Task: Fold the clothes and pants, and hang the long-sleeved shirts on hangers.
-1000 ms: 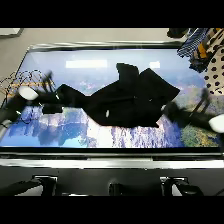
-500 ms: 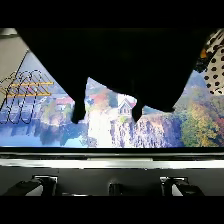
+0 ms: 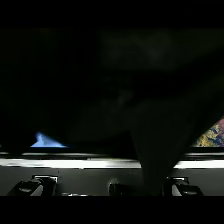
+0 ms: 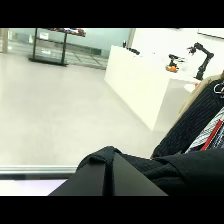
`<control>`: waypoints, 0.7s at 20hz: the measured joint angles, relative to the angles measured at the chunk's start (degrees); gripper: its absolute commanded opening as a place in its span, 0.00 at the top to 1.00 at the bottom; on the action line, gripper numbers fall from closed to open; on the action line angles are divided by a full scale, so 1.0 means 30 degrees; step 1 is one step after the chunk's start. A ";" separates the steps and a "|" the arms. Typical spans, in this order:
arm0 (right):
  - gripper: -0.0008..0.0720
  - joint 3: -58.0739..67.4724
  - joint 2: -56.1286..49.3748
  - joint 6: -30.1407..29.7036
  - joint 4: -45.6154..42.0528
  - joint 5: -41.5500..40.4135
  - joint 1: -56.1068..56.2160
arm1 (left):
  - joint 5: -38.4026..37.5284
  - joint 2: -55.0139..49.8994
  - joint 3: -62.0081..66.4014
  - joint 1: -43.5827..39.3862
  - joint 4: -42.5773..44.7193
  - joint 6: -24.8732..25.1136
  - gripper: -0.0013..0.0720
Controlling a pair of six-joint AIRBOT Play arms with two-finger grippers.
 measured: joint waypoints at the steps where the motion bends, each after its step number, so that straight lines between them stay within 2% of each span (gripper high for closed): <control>1: 0.96 0.0058 -0.0211 0.0189 0.0015 -0.0299 0.0007 | 0.0051 -0.0175 -0.0029 0.0000 0.0117 -0.0175 0.96; 6: 0.96 0.0073 -0.3985 0.1610 0.0022 -0.0007 0.0015 | 0.0707 -0.3621 -0.0095 -0.0007 0.0386 -0.0277 0.96; 10: 0.96 0.0051 -0.9318 0.2098 0.0015 0.0168 0.0058 | 0.1530 -0.9260 -0.0117 -0.0036 0.0335 -0.0306 0.96; 14: 0.96 0.0044 -1.5453 0.2200 -0.0168 -0.1421 0.0554 | 0.3832 -1.5110 -0.0117 -0.0109 -0.0270 -0.0299 0.96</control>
